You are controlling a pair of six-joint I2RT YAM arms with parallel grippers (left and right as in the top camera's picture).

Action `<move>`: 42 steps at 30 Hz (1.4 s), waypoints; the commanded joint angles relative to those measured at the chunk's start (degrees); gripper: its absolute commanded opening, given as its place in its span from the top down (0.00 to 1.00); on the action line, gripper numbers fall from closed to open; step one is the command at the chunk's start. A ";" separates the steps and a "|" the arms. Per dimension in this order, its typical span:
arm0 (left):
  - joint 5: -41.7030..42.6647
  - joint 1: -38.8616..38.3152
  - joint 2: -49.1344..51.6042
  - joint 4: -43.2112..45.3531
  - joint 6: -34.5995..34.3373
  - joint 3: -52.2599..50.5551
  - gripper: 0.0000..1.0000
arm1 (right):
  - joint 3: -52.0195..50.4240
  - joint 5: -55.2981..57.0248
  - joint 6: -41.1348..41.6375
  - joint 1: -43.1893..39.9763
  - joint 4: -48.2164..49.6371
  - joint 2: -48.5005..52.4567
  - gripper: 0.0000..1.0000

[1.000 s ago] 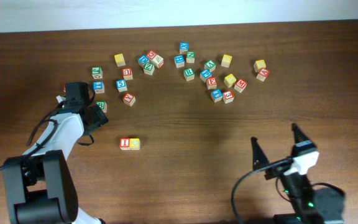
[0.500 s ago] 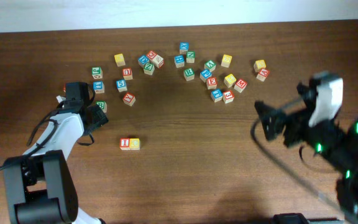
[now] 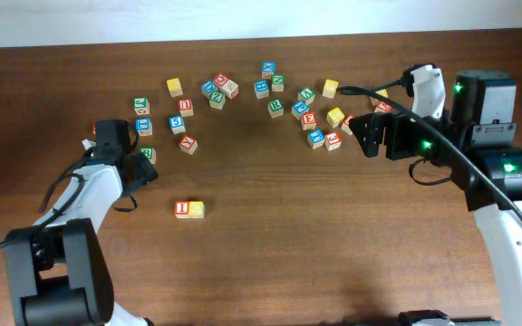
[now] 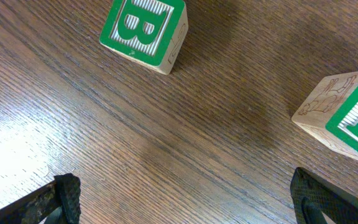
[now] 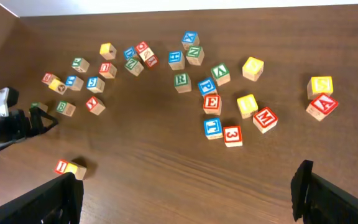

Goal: Spell out ICRA

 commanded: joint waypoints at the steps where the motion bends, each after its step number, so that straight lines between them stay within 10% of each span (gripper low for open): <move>1: 0.04 0.09 0.46 -0.07 -0.11 0.57 0.01 | 0.76 -0.70 0.09 0.28 -0.07 -0.52 0.02; 42: 0.04 0.09 0.46 -0.07 -0.11 0.57 0.01 | 0.76 -0.70 0.09 0.28 -0.07 0.72 0.02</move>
